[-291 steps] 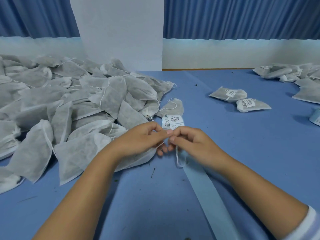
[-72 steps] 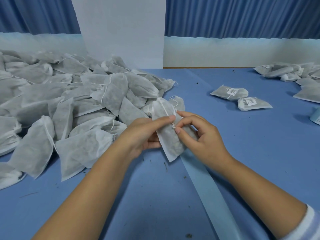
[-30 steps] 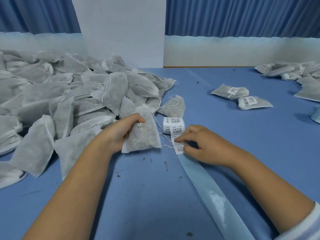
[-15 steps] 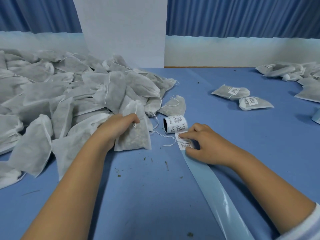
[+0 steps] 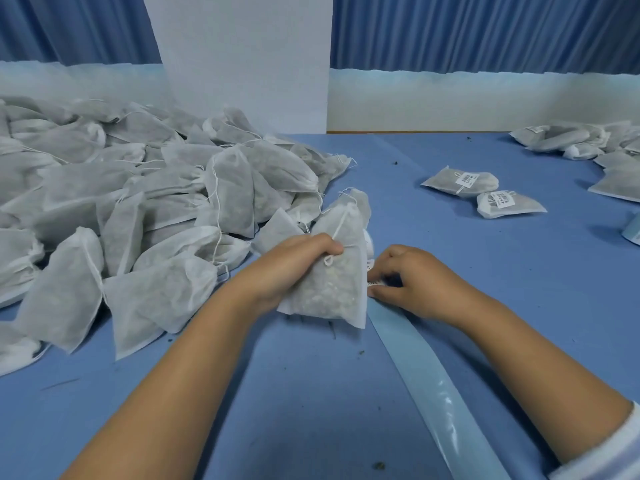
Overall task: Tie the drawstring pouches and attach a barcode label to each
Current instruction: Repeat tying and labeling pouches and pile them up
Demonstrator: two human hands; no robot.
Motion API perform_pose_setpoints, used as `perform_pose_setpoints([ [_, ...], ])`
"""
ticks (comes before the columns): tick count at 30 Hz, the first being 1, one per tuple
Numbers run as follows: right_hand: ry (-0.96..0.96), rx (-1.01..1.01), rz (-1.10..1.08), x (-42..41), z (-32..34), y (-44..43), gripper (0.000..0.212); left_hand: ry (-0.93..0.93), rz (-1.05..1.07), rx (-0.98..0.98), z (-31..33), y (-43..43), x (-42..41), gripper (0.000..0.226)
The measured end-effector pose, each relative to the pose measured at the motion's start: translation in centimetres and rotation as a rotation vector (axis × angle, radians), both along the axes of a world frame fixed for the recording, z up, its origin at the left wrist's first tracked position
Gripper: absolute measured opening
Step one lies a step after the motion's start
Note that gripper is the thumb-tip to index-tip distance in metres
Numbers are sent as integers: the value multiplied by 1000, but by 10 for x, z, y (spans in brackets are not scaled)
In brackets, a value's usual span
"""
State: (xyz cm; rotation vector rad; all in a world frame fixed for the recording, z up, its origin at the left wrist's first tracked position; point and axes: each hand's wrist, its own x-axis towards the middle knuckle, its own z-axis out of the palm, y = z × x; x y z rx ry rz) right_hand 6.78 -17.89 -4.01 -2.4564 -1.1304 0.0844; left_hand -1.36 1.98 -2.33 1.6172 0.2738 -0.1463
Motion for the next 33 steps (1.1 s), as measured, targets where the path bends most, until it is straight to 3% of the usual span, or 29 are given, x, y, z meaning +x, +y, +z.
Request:
perform_pose_setpoints([
  [6, -9, 17, 10, -3, 1, 2, 13, 78, 52, -262, -20, -1, 9, 16],
  [9, 7, 50, -13, -3, 0, 3, 13, 103, 94, -370, -23, 4, 11, 35],
  [11, 12, 59, -19, -3, -2, 3, 12, 108, 89, -396, -24, 5, 11, 41],
  [15, 27, 73, -17, -2, -4, 4, 16, 110, 76, -429, -25, 8, 13, 23],
  [22, 84, 129, -37, -1, -3, 3, 17, 106, 78, -425, -23, 6, 13, 31],
  [26, 266, 322, -82, -4, 6, 3, 20, 109, 60, -401, -25, 8, 14, 50],
  [30, 403, 641, -142, -4, 15, 1, 30, 101, 38, -400, -26, 8, 14, 68],
  [33, 401, 840, -235, -3, 18, 1, 26, 93, 33, -369, -27, 8, 15, 46],
])
